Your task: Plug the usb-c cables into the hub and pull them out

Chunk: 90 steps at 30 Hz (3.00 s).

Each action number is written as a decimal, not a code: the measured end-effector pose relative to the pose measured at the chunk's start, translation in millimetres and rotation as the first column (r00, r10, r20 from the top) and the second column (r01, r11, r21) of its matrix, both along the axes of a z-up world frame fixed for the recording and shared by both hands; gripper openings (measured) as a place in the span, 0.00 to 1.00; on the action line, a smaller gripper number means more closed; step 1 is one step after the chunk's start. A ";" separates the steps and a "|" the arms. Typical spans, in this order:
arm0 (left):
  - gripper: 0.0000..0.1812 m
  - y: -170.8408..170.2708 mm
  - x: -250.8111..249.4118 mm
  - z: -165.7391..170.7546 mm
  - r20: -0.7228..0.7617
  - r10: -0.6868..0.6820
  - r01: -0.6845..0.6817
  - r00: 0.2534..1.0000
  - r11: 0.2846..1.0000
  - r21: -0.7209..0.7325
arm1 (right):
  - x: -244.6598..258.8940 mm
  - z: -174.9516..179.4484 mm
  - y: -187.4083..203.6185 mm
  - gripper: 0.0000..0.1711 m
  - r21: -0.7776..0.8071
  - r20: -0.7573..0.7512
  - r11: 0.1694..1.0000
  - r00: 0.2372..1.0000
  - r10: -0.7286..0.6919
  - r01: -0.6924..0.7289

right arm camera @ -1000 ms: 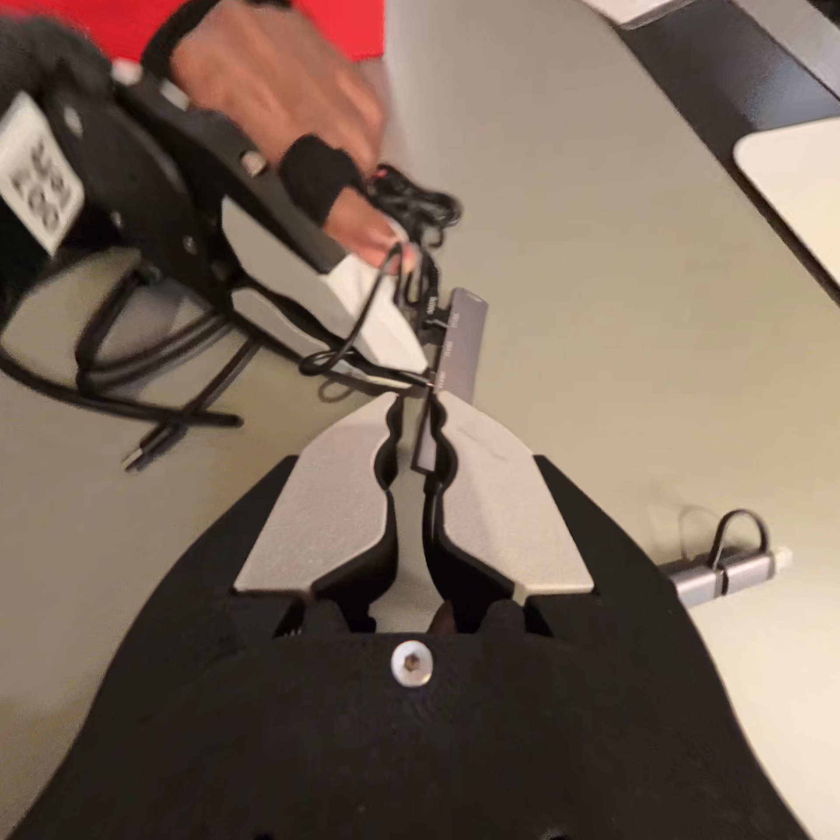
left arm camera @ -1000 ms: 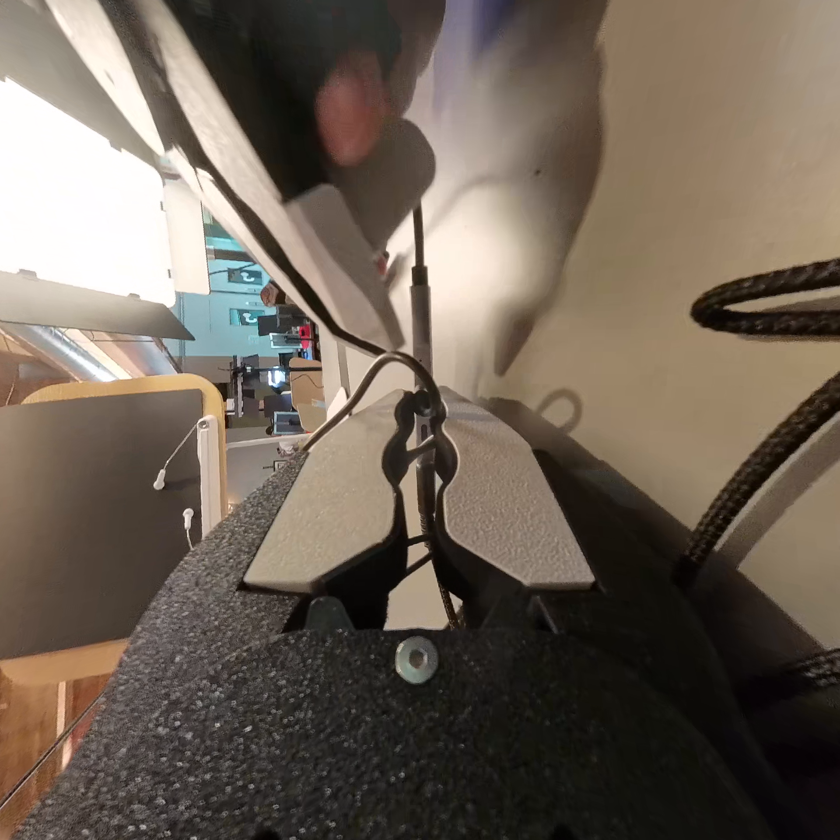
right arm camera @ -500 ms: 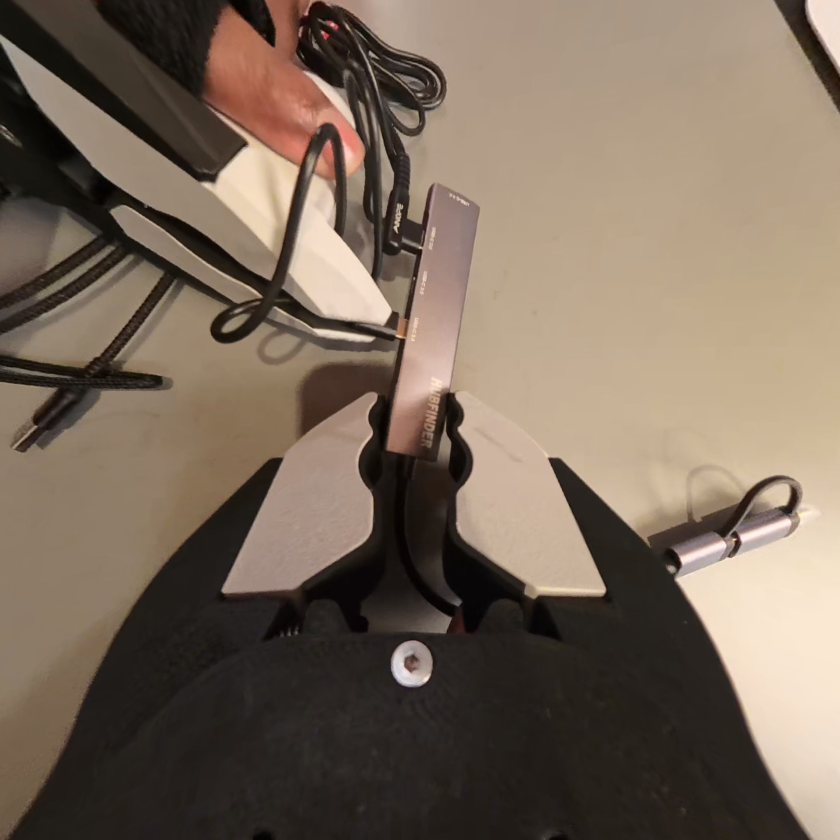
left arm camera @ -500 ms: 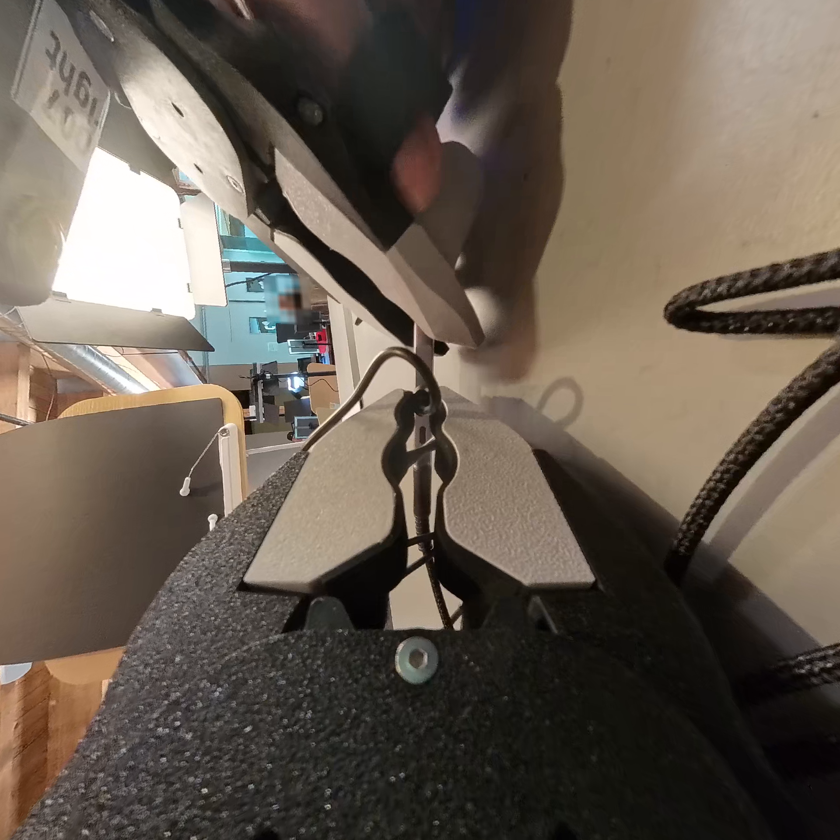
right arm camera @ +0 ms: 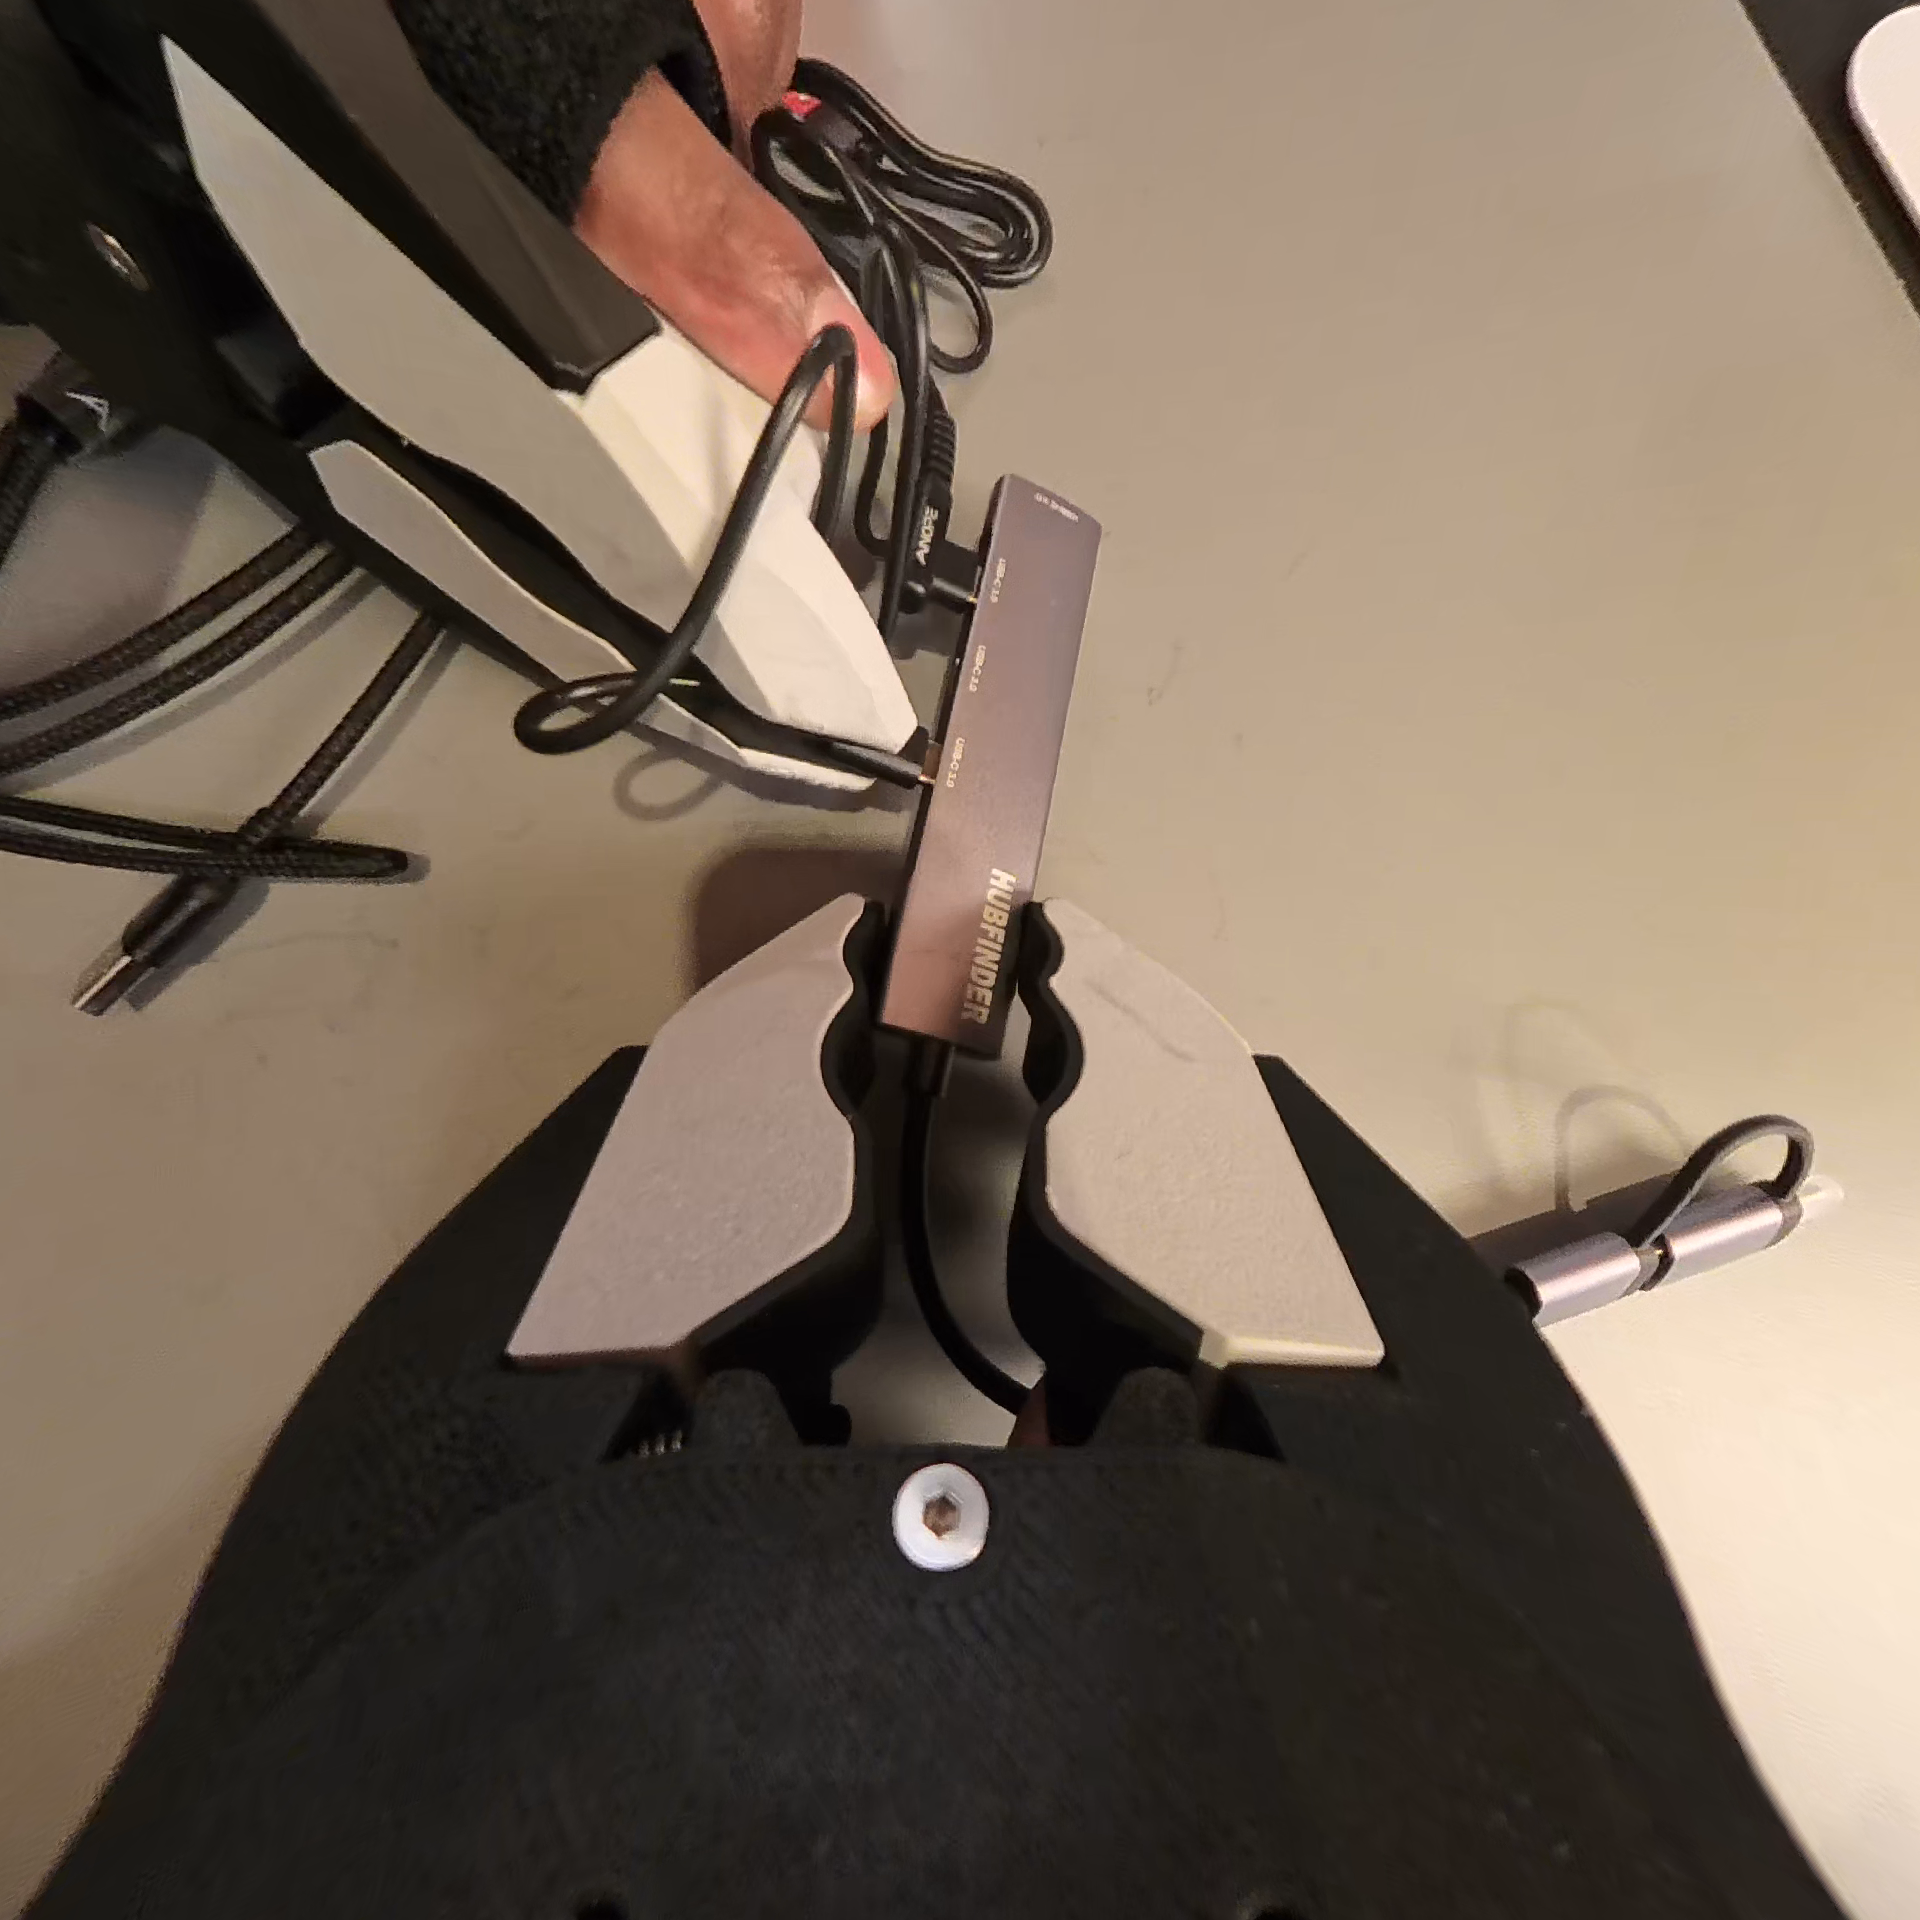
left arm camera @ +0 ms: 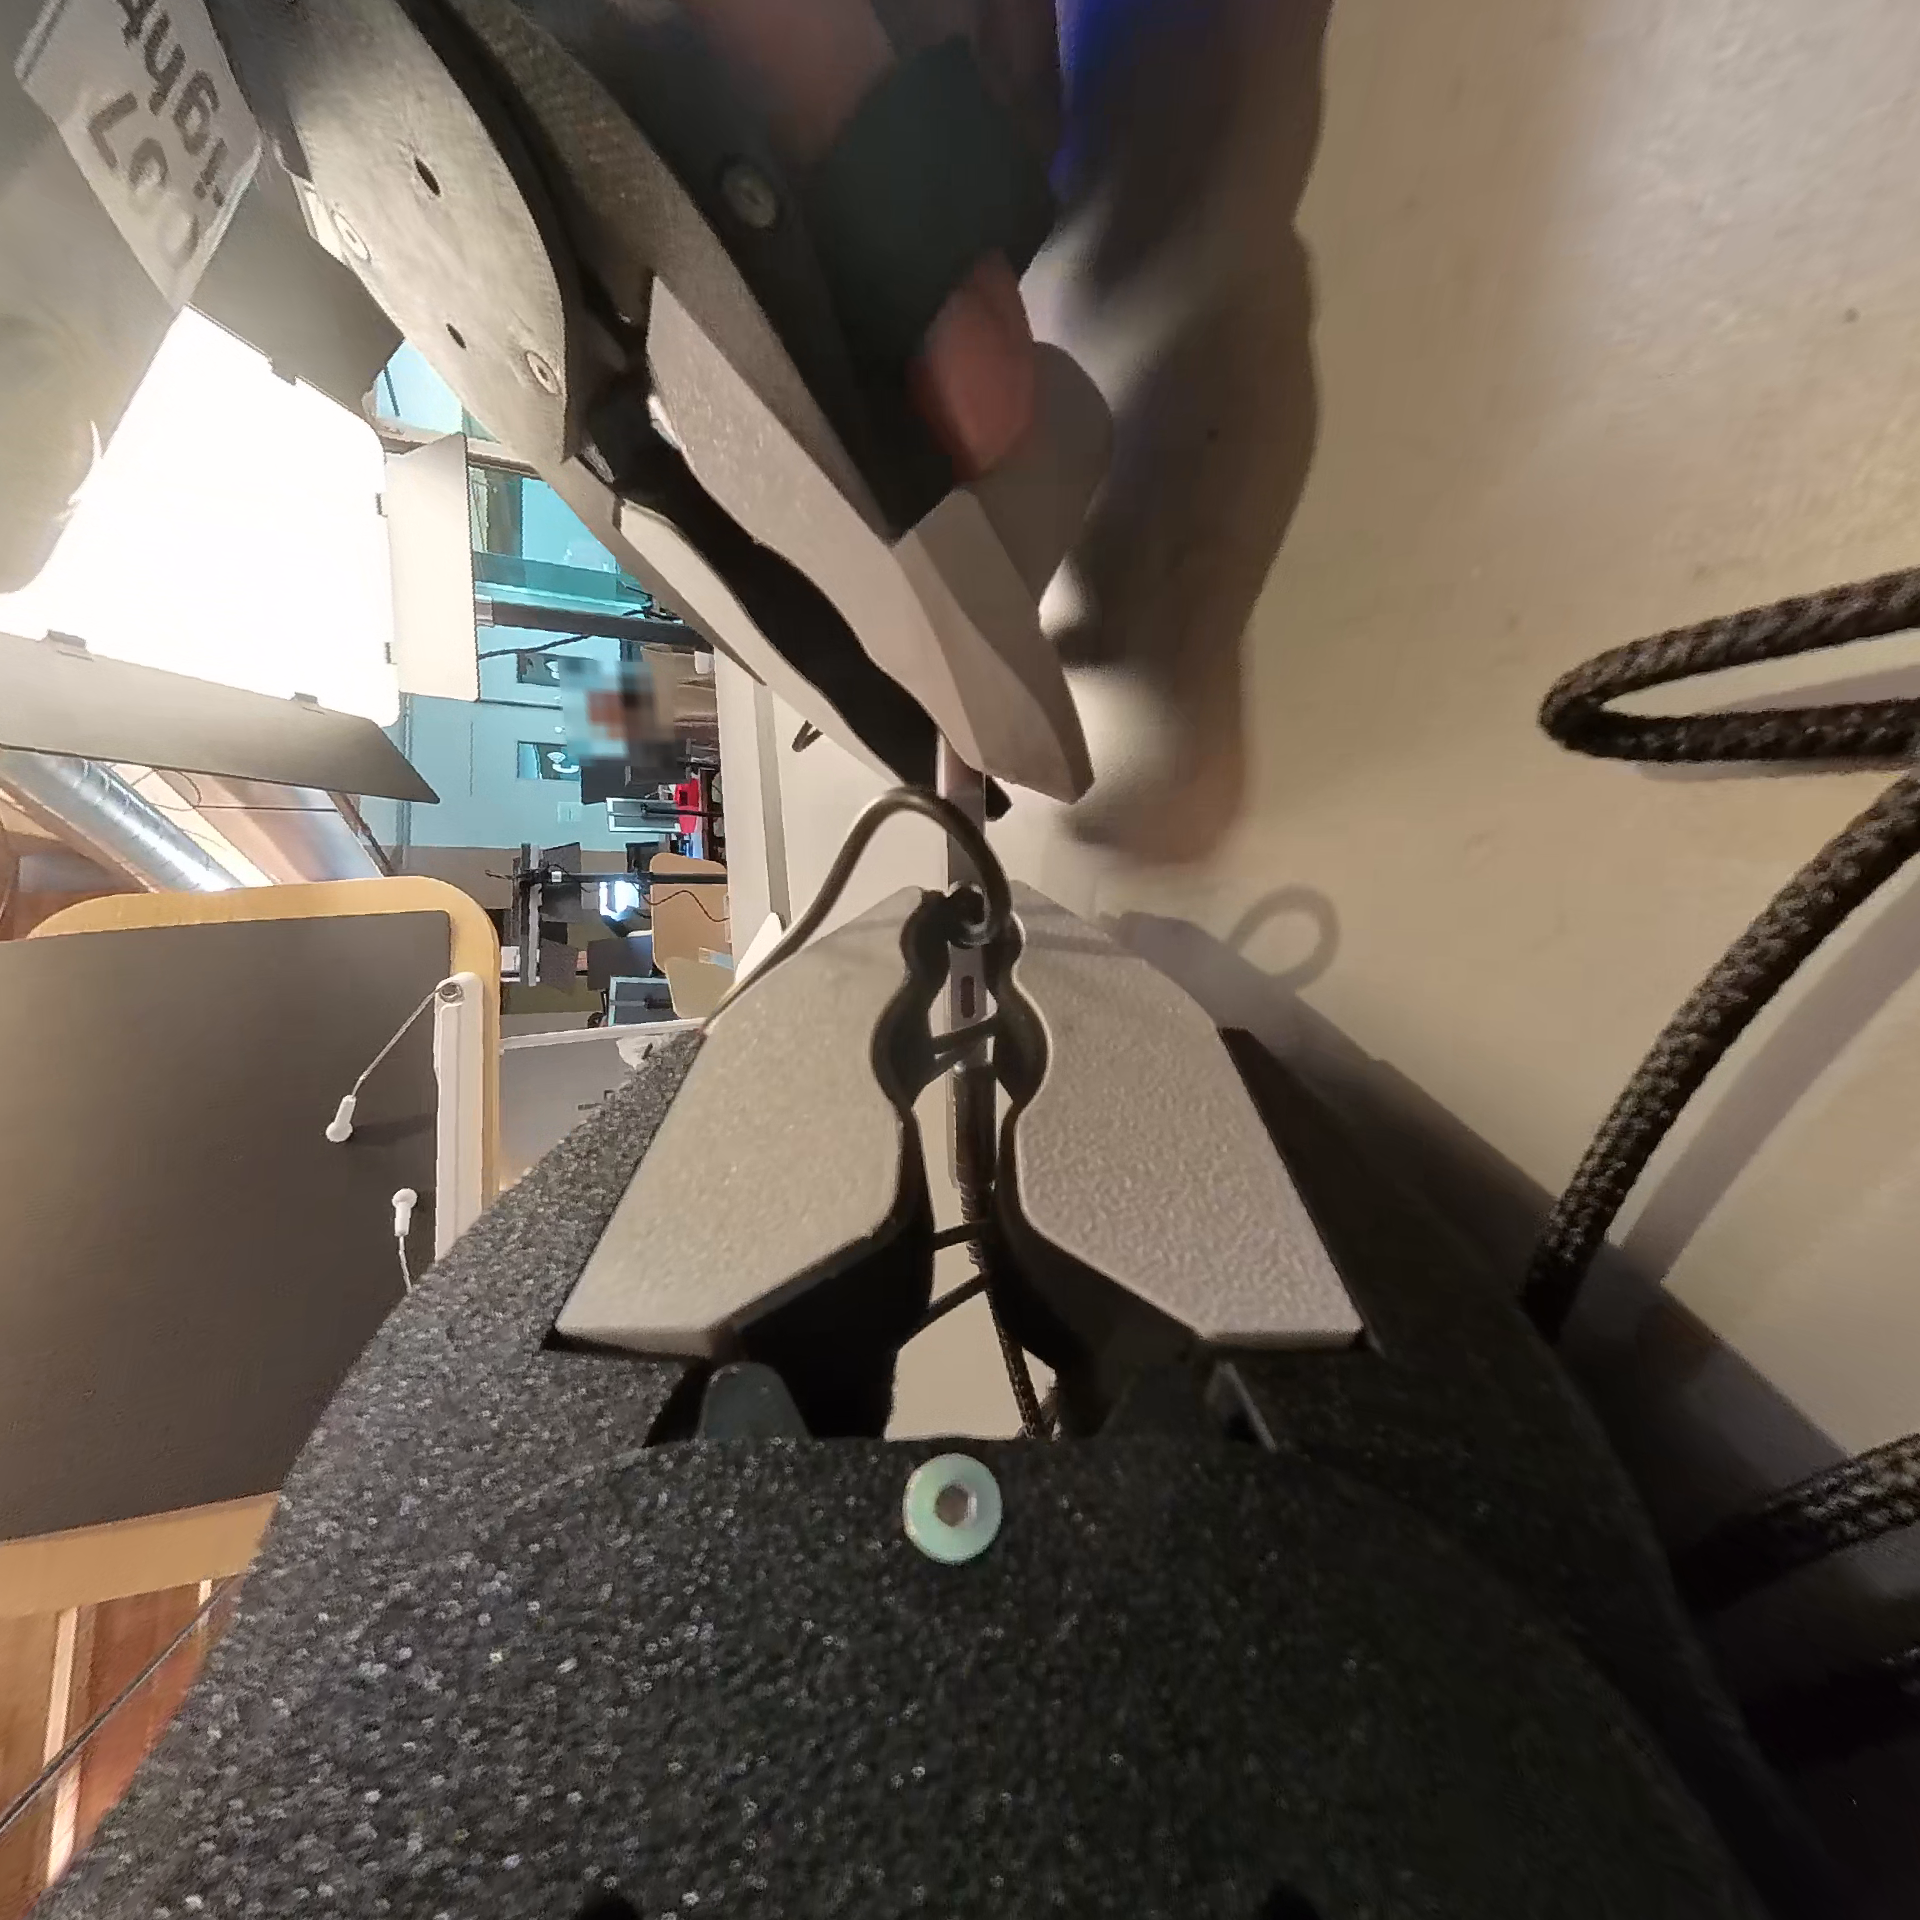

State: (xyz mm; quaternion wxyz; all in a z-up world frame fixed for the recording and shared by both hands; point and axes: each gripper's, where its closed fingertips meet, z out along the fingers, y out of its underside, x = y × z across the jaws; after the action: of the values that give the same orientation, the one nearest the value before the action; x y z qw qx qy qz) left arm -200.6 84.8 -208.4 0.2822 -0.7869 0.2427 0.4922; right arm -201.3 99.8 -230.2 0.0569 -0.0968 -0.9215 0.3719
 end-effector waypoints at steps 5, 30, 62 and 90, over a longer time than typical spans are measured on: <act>0.04 -0.9 -2.0 -3.3 0.020 0.022 -0.022 1.000 1.000 -0.005 | -1.0 -2.2 0.0 0.14 0.026 0.000 0.999 1.000 -0.019 0.019; 0.05 -5.1 -17.0 9.7 0.138 0.119 -0.140 0.983 0.979 0.151 | -19.4 10.1 -5.1 0.14 -0.041 -0.071 0.990 0.988 -0.136 0.133; 0.06 -23.3 -32.3 41.7 0.762 0.126 -0.691 0.635 0.535 0.487 | -47.5 48.0 -19.5 0.14 -0.308 -0.238 0.913 0.908 -0.345 0.267; 0.03 -25.8 -28.6 52.7 0.791 -0.042 -0.660 0.611 0.524 0.538 | -39.7 60.0 -22.5 0.15 -0.392 -0.196 0.899 0.937 -0.288 0.194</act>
State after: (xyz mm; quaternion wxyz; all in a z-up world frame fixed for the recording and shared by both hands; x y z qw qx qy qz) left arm -229.2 59.0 -155.7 0.5684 -0.7292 -0.2978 0.2378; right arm -241.0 77.3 -170.3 0.1990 -0.1724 -0.8020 0.5362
